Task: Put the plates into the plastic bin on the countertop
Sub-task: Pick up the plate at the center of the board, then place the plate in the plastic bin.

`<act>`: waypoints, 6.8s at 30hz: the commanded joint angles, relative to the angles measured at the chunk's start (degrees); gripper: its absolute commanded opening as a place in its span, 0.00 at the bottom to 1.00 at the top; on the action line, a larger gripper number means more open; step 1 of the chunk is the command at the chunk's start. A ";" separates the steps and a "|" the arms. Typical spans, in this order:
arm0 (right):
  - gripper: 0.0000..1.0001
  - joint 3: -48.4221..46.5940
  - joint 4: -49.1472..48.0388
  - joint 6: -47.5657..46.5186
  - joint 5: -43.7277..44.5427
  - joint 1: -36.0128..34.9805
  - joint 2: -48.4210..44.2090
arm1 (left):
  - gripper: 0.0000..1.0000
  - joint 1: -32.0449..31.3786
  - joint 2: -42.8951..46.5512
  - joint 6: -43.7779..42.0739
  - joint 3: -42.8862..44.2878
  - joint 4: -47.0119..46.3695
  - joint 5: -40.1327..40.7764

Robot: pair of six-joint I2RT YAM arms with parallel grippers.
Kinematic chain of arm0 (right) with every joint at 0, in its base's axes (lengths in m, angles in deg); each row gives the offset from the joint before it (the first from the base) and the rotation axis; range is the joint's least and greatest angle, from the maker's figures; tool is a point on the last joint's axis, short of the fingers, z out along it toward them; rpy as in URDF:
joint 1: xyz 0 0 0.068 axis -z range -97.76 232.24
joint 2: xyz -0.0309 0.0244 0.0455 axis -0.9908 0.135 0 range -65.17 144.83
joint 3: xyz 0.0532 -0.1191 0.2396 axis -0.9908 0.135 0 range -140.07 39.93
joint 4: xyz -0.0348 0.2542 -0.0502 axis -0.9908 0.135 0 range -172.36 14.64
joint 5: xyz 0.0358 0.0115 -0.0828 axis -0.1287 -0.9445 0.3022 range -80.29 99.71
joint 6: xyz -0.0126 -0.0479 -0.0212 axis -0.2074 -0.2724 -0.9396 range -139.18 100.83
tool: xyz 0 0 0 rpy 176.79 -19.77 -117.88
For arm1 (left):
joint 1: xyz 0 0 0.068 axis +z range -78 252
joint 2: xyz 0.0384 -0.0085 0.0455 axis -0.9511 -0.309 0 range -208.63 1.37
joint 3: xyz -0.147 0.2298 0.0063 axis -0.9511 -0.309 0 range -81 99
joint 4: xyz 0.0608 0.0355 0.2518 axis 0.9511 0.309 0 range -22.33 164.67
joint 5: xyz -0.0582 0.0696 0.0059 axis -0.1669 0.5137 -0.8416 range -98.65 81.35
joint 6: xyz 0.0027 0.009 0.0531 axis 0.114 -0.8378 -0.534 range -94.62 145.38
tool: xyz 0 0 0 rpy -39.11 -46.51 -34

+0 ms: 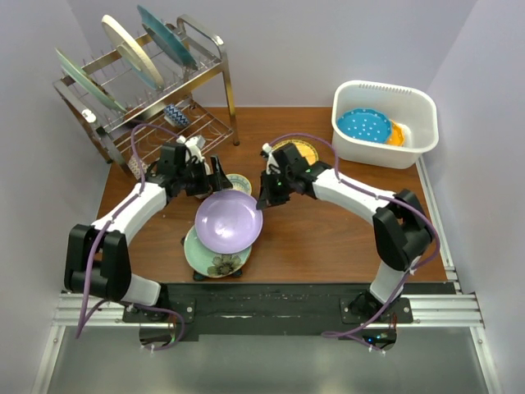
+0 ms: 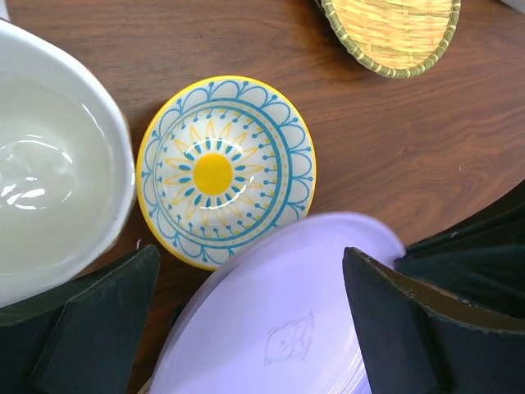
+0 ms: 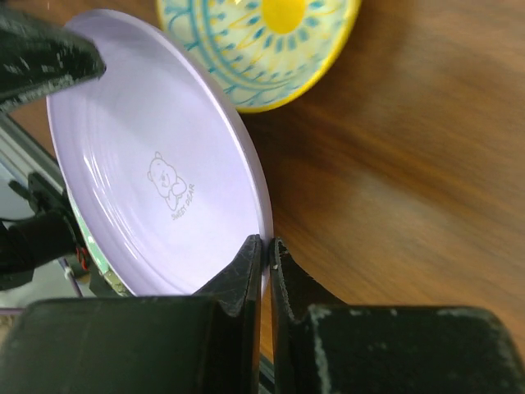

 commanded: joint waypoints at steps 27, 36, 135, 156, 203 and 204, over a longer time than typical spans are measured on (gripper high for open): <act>0.00 4.74 -3.25 -0.96 -2.22 10.70 -7.27 | 0.98 0.39 11.07 -2.55 1.26 4.16 8.57; 0.00 8.16 -3.86 -0.18 -1.17 12.99 -11.05 | 0.98 0.39 8.44 -2.29 2.40 0.91 5.50; 0.00 -2.82 -18.89 13.45 12.80 51.40 -11.58 | 0.98 -11.21 2.02 3.77 0.38 -11.31 0.13; 0.00 -5.27 -22.06 15.56 25.72 53.42 -5.00 | 0.98 -11.21 5.44 3.25 -1.20 -8.15 2.94; 0.12 -15.65 -16.61 12.39 18.87 53.33 11.44 | 0.98 -11.30 2.45 3.07 -1.19 -9.90 1.10; 0.15 -15.65 -16.69 12.31 18.61 53.33 11.44 | 0.98 -11.30 2.54 3.07 -1.29 -9.90 1.10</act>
